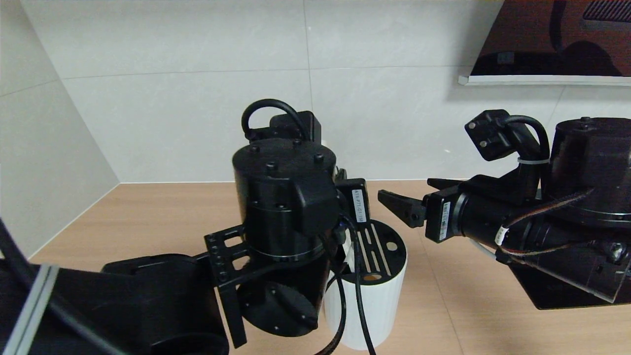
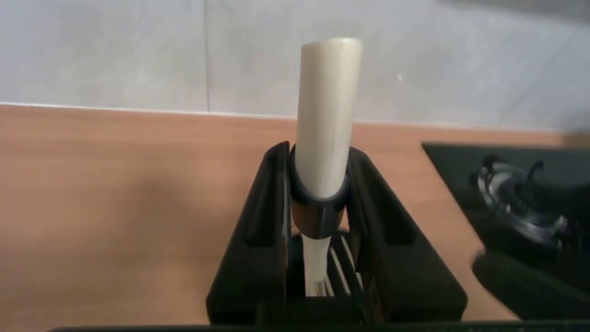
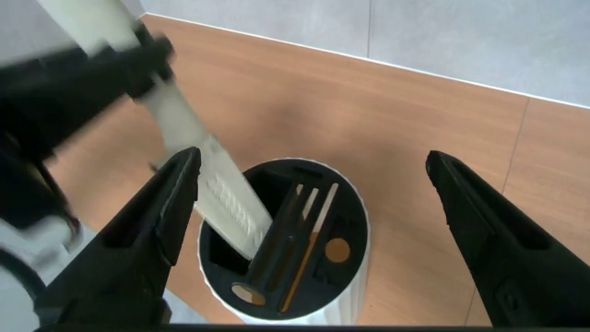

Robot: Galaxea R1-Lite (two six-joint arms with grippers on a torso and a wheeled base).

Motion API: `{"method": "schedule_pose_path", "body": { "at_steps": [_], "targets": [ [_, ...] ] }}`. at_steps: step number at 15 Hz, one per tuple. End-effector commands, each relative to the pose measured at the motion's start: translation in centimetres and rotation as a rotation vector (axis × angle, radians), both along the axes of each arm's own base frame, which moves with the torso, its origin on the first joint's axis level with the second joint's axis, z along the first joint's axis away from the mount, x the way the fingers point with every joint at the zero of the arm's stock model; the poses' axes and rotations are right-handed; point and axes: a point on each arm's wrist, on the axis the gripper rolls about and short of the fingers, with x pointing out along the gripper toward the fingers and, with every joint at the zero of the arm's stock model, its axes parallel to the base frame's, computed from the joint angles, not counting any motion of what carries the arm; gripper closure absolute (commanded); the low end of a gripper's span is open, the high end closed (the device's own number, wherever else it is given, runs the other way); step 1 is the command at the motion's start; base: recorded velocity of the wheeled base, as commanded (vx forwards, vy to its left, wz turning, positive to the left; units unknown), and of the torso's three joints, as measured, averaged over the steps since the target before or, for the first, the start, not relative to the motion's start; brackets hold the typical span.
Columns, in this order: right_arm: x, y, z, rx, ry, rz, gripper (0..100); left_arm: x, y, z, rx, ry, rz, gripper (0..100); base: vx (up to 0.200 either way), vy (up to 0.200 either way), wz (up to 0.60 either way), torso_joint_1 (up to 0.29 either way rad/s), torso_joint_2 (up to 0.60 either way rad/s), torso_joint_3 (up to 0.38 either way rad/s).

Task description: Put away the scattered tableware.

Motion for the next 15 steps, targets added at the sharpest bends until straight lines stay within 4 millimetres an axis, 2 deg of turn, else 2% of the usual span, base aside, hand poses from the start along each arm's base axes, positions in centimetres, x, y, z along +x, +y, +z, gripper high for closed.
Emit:
{"method": "schedule_pose_path", "body": {
  "at_steps": [1,6,10,15],
  "targets": [
    [0.0,0.0,-0.1,-0.002,0.001,0.000,0,0.1,-0.7,-1.2,0.014,0.024,-0.014,100,0.000,0.000,0.00,0.000,0.00,0.000],
    [0.1,0.1,-0.1,-0.002,0.003,0.000,0,0.4,-1.5,-2.7,0.027,0.052,-0.030,100,0.000,0.000,0.00,0.000,0.00,0.000],
    [0.1,0.1,-0.1,-0.003,0.002,0.000,0,0.4,-1.4,-2.2,0.014,0.043,-0.029,100,0.000,0.000,0.00,0.000,0.00,0.000],
    [0.2,0.2,-0.3,-0.006,0.007,0.000,0,0.5,-1.8,-3.5,0.023,0.075,-0.047,100,0.000,0.000,0.00,0.000,0.00,0.000]
  ]
}}
